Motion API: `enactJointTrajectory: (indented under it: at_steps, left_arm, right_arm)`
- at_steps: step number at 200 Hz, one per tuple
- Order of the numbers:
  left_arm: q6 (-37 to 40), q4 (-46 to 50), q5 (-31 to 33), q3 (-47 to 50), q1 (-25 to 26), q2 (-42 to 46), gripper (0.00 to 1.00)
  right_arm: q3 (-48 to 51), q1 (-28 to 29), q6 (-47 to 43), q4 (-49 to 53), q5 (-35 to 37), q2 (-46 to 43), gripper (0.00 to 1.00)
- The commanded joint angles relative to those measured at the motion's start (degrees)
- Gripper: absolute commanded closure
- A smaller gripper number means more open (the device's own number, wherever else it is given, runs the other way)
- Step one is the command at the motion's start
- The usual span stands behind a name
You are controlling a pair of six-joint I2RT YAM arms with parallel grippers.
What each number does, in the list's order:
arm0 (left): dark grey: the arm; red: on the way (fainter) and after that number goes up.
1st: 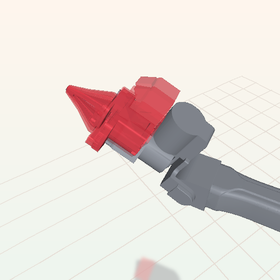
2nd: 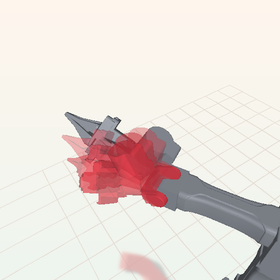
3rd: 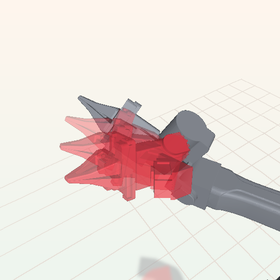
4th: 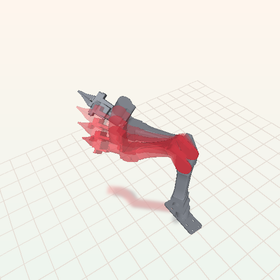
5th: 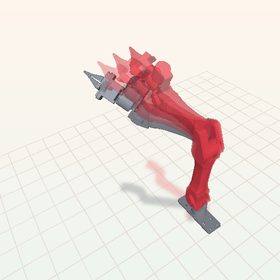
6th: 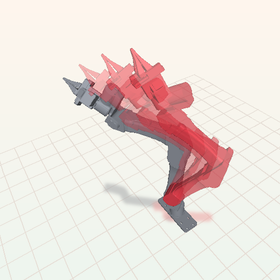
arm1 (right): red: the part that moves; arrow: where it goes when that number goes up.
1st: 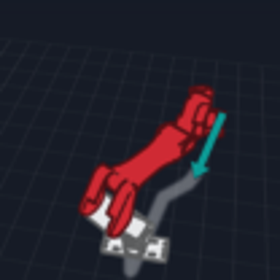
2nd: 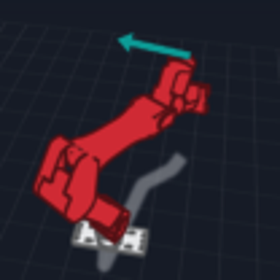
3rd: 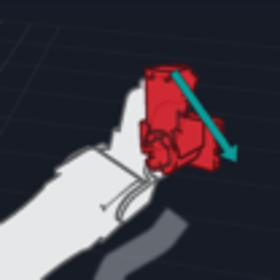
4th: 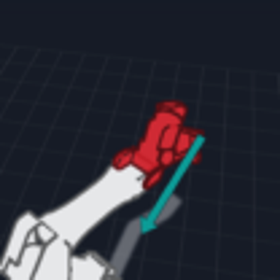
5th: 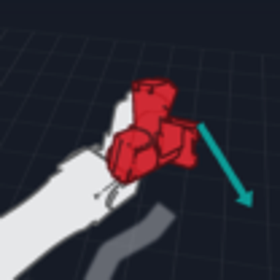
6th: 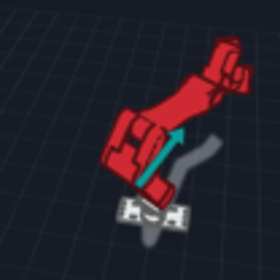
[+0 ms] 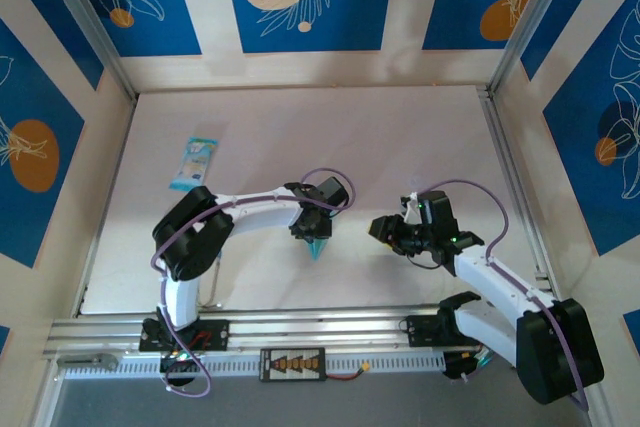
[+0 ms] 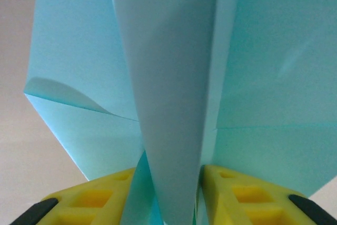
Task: Fold a paper plane with a square sheet of paper (pick it up from the middle)
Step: Move a paper plane to the center of the table.
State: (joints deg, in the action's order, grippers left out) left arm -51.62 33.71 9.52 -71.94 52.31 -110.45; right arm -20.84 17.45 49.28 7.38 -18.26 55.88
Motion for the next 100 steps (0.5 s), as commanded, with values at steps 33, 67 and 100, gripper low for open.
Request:
enactJointTrajectory:
  at_steps: [33, 67, 100]
  left_arm:
    - [-0.5, 3.9, 2.4, 0.5, -0.2, -0.9, 0.59]
    - [0.4, 4.2, 2.2, -0.5, -0.2, 2.6, 0.57]
    - [0.8, 4.7, 3.9, -0.7, -0.3, 6.7, 0.50]
  right_arm:
    - [-1.3, -1.2, -2.0, 4.5, -0.6, -2.6, 0.56]
    - [-4.6, -2.4, -3.6, 7.9, 0.4, -2.6, 0.56]
    - [-7.2, -2.8, -4.2, 9.4, 1.3, -2.5, 0.56]
